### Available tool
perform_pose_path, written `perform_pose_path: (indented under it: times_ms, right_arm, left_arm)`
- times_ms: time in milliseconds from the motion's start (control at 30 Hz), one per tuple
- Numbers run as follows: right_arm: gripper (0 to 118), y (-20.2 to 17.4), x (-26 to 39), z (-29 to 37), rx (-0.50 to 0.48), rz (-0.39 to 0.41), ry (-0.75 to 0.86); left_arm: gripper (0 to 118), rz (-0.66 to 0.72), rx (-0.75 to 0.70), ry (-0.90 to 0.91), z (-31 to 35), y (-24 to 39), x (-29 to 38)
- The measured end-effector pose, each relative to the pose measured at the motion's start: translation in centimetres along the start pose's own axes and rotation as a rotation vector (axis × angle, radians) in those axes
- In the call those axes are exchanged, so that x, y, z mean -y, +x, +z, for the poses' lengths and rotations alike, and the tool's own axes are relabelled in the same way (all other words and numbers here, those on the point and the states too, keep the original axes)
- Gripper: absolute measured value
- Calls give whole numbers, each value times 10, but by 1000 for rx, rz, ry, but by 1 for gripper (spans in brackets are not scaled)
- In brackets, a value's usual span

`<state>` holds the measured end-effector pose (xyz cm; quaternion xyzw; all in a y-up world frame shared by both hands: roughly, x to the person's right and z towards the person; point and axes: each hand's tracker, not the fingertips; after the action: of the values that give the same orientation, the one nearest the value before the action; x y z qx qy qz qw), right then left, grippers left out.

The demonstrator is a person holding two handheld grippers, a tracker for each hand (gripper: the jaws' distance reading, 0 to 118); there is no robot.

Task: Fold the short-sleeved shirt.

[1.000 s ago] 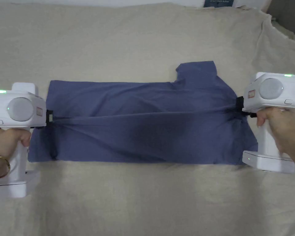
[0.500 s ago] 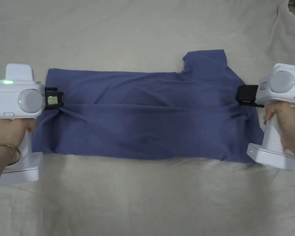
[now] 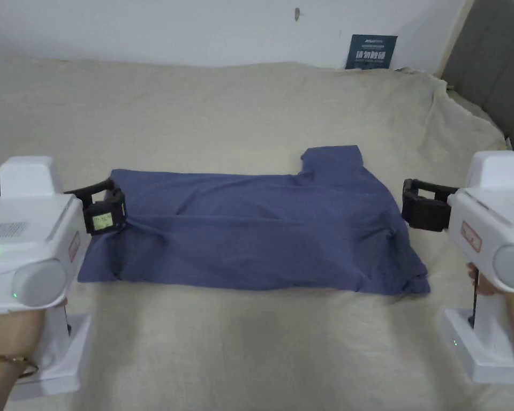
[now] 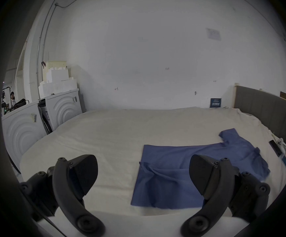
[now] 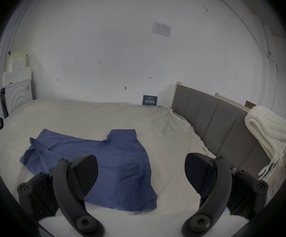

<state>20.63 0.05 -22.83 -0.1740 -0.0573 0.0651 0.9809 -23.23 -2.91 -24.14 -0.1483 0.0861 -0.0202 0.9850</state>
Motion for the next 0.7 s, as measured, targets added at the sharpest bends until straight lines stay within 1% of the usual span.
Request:
perform_pose_path:
  times_ms: [33,67,100,133,200,233,267,300,333,367,400,467,600,700]
  right_arm:
    - [101,-2,6,11,-6,-7,12]
    - [97,-4,13,21,-8,-23,20]
    - [92,-5,19,32,-21,-68,43]
    - [86,-5,24,39,-37,-90,45]
    - [73,-3,34,51,-60,-144,46]
    - [59,-3,37,55,-65,-156,45]
    - [46,-4,41,60,-62,-156,50]
    - [34,-6,44,65,-60,-156,60]
    - [18,-6,46,67,-61,-150,68]
    - [9,-7,49,70,-59,-145,80]
    - [4,-7,51,73,-59,-151,87]
    - [0,-8,53,76,-70,-161,87]
    - [0,-12,56,79,-64,-142,83]
    - [0,-10,58,80,-80,-158,80]
  left_arm:
    - [100,2,8,9,10,1,6]
    - [90,0,11,18,21,3,12]
    - [80,-5,12,29,32,4,17]
    - [66,-7,7,40,39,5,22]
    - [46,-12,12,43,52,6,31]
    - [33,-16,20,41,56,6,34]
    - [22,-16,26,43,61,6,37]
    - [12,-15,29,43,64,7,40]
    - [4,-13,32,43,67,7,41]
    - [1,-1,36,44,71,7,42]
    - [0,13,44,44,73,7,43]
    - [0,24,53,44,77,7,45]
    - [0,24,76,42,79,7,47]
    - [0,19,89,45,78,7,49]
